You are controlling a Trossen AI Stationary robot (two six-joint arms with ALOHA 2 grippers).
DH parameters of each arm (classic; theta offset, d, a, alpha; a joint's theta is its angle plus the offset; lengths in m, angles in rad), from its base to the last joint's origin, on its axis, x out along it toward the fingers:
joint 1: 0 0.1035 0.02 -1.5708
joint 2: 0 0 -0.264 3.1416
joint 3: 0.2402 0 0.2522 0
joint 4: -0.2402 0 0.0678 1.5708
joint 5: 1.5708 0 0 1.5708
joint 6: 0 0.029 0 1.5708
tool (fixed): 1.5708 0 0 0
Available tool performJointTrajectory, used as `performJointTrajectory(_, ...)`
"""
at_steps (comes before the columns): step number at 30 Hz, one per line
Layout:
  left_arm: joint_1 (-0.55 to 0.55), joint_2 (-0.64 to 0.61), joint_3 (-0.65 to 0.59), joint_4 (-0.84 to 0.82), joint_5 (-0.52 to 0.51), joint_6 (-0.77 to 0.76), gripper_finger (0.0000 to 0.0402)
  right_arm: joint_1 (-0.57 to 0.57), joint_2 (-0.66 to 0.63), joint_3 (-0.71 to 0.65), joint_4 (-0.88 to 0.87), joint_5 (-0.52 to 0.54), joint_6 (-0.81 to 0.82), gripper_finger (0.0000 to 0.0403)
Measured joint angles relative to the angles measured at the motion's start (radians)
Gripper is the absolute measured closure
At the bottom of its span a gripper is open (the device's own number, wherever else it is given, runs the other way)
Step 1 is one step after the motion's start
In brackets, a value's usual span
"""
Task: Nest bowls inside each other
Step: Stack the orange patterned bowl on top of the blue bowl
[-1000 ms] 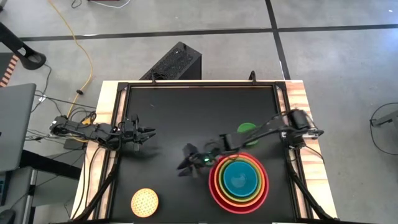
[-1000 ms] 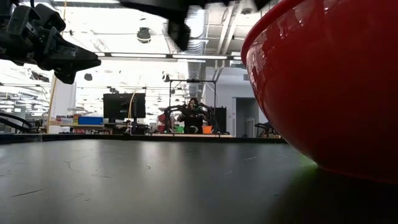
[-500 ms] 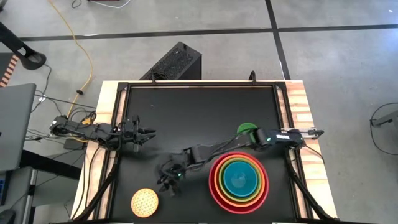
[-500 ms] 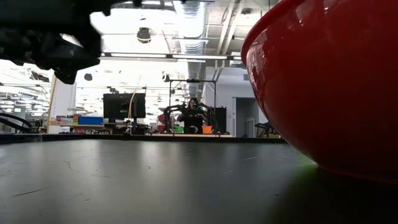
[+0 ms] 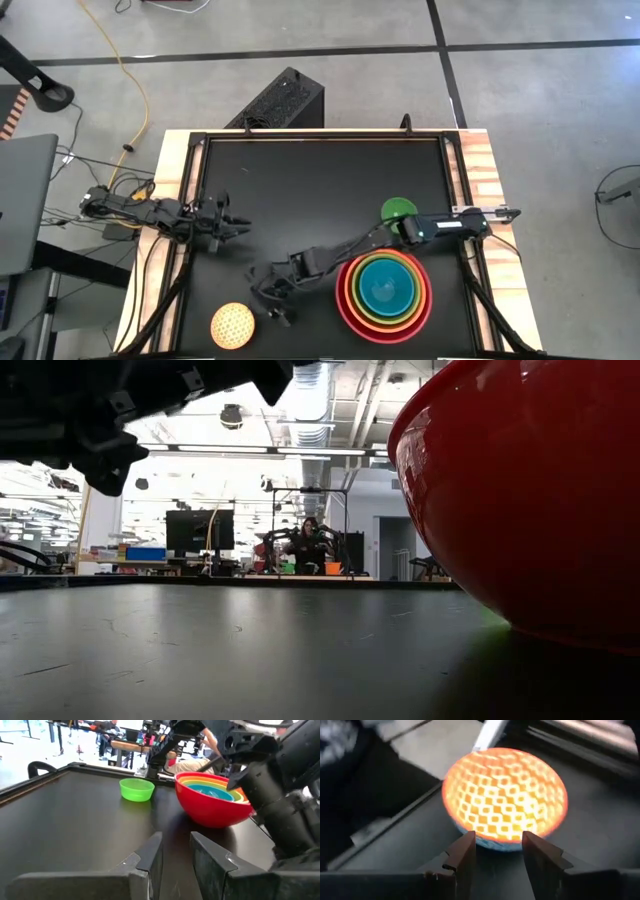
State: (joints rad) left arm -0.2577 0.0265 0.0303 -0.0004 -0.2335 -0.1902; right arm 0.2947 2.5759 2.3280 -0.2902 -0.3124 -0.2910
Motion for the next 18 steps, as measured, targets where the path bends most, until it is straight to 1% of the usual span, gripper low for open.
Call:
performJointTrajectory(3,0.000,0.005,0.000,-0.003,0.015,-0.002,0.0315,0.015,-0.001,0.001,-0.006,0.001,-0.221,0.0226)
performJointTrajectory(6,0.000,0.011,0.000,-0.004,0.016,0.003,0.0315,0.027,-0.001,0.001,-0.012,0.001,-0.373,0.0226)
performJointTrajectory(10,0.000,0.019,0.000,-0.004,0.016,0.005,0.0315,0.034,-0.001,0.001,-0.012,0.010,-0.485,0.0227)
performJointTrajectory(15,0.000,0.028,0.000,-0.004,0.015,0.005,0.0315,0.033,-0.001,0.001,-0.053,0.058,-0.632,0.0227)
performJointTrajectory(18,0.000,0.039,0.000,-0.004,0.013,0.010,0.0315,0.032,-0.001,0.001,-0.051,0.062,-0.687,0.0227)
